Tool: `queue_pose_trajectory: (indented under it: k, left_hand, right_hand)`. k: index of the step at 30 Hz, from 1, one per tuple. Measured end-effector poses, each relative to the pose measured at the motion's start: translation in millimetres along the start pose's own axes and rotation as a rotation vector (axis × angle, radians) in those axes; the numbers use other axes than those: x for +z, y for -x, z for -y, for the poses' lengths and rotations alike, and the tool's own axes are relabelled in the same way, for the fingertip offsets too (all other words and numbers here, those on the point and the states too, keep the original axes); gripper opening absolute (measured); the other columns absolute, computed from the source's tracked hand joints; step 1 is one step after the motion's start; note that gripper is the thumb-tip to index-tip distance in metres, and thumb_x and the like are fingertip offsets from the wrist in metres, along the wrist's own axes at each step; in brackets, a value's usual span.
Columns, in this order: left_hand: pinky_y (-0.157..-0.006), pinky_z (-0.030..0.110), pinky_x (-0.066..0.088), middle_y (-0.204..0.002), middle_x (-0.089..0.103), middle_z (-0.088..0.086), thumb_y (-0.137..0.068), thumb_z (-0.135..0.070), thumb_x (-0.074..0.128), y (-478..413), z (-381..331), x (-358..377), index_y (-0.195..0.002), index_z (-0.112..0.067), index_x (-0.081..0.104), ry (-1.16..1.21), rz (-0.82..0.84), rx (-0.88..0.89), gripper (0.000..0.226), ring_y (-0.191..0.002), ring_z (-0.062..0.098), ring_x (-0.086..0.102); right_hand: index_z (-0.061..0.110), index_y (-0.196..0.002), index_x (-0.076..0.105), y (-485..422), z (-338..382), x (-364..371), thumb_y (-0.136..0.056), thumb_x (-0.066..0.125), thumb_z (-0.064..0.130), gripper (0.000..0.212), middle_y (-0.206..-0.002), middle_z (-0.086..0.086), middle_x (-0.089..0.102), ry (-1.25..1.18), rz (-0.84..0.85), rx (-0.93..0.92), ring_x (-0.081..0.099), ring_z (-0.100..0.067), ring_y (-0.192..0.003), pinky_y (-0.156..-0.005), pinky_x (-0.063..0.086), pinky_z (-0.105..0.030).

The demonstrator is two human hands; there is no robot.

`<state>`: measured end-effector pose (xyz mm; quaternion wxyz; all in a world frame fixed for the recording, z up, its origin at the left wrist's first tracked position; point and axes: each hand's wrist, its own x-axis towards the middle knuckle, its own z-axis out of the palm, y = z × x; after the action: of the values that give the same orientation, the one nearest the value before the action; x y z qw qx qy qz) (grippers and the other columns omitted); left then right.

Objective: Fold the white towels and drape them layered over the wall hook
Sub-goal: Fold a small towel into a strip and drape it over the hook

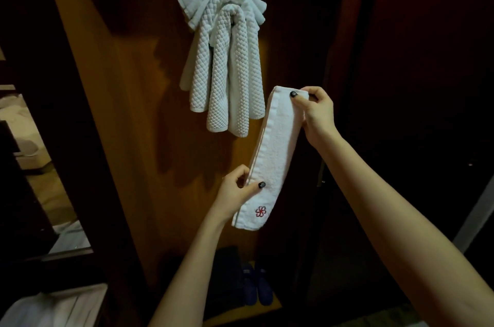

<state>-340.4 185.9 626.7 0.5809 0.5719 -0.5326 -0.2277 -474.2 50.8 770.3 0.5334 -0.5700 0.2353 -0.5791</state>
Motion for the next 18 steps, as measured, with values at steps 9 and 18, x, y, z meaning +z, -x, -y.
queue_pose_trajectory:
  k: [9, 18]
  left_hand:
    - [-0.076, 0.040, 0.054, -0.098, 0.069, 0.011, -0.079, -0.018, 0.080, 10.0, 36.1, -2.4, -0.093, -0.009, 0.058, -0.066, 0.120, -0.133, 0.027, -0.086, 0.019, 0.066]
    - [-0.069, 0.012, 0.049, -0.108, 0.059, -0.004, -0.082, -0.005, 0.075, 18.4, 53.7, -13.9, -0.102, -0.031, 0.053, 0.023, -0.120, -0.103, 0.039, -0.093, 0.001, 0.059]
  right_hand:
    - [0.012, -0.094, 0.055, -7.6, -16.6, -24.8, -0.090, 0.067, 0.010, 0.012, -0.103, -0.014, 0.062, 0.023, -0.143, 0.040, 0.064, -0.026, -0.090, -0.078, 0.055, -0.039]
    - [0.009, -0.102, 0.052, -9.7, -42.7, -47.9, -0.093, 0.063, 0.011, 0.014, -0.104, -0.009, 0.059, 0.016, -0.308, 0.105, 0.062, -0.023, -0.094, -0.082, 0.055, -0.038]
